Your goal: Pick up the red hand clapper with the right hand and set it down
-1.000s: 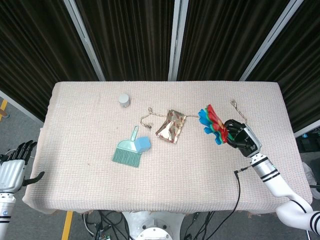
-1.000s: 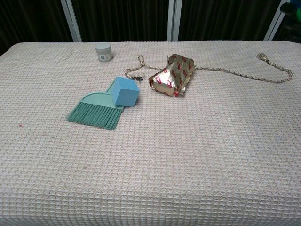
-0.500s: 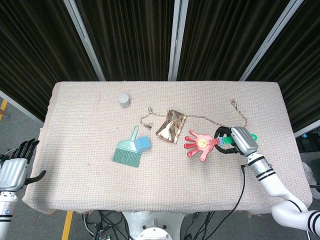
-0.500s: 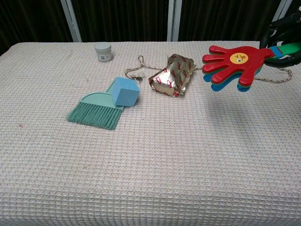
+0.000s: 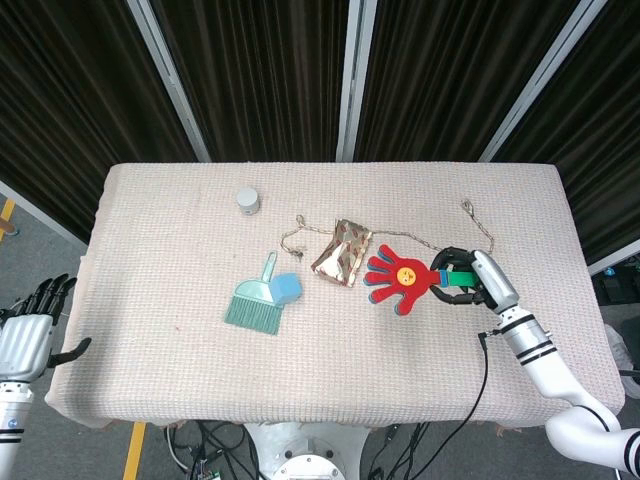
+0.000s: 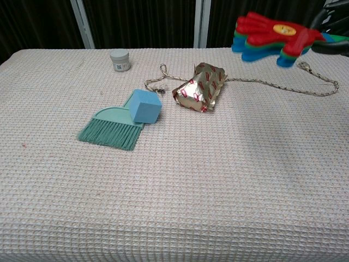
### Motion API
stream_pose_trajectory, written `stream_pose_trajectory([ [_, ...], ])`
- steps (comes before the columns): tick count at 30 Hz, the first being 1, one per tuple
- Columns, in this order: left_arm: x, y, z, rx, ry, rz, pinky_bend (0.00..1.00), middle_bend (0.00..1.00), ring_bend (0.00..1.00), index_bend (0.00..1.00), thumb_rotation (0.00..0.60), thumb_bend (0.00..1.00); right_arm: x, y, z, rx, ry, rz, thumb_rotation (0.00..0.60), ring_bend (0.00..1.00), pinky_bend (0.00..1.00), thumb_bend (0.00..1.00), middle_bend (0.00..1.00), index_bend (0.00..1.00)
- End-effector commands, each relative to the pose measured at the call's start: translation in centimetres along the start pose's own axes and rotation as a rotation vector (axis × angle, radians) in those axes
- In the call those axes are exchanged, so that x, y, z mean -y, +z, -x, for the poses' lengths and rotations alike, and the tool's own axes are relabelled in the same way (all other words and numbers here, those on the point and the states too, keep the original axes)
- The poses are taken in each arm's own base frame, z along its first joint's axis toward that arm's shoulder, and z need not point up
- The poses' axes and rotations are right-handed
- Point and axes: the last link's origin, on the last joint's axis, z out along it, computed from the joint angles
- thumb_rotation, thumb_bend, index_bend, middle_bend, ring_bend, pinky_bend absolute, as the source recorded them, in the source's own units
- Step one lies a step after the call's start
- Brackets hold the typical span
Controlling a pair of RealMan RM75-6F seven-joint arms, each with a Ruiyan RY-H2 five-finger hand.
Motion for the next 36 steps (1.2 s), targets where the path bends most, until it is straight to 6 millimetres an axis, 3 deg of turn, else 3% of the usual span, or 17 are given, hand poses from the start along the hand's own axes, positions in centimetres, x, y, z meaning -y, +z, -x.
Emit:
stream_pose_trajectory([
  [1,-0.1,0.0,-0.1,-0.014,0.002,0.007,0.16,0.02,0.00,0.07,0.600,0.21,0.3,-1.7,-2.1,0.004,0.949,-0.101,0.600,0.90,1.00,0.57,0.80,0.91],
  [7,-0.4,0.2,-0.5,-0.133,0.028,0.042,0.12,0.00,0.00,0.07,0.600,0.21,-1.9,-2.1,-2.3,0.019,0.945,-0.054,0.600,0.90,1.00,0.57,0.80,0.92],
  [10,-0.2,0.1,-0.3,-0.116,0.022,0.037,0.12,0.00,0.00,0.07,0.600,0.21,-2.5,-2.0,-2.2,0.027,0.854,-0.045,0.600,0.90,1.00,0.58,0.80,0.93],
  [18,-0.1,0.1,0.1,-0.075,0.021,0.028,0.12,0.00,0.00,0.07,0.600,0.21,-2.7,-0.9,-1.0,0.045,0.125,-0.013,0.600,0.90,1.00,0.58,0.80,0.93],
  [25,0.1,0.0,0.3,-0.057,0.016,0.018,0.12,0.00,0.00,0.07,0.600,0.21,-3.3,-0.3,0.9,0.032,-0.268,0.025,0.600,0.90,1.00,0.59,0.80,0.92],
  [36,0.5,0.0,0.3,-0.056,0.010,0.005,0.12,0.00,0.00,0.07,0.600,0.21,-6.1,-0.1,4.5,-0.008,-0.171,0.062,0.600,0.90,1.00,0.59,0.80,0.92],
])
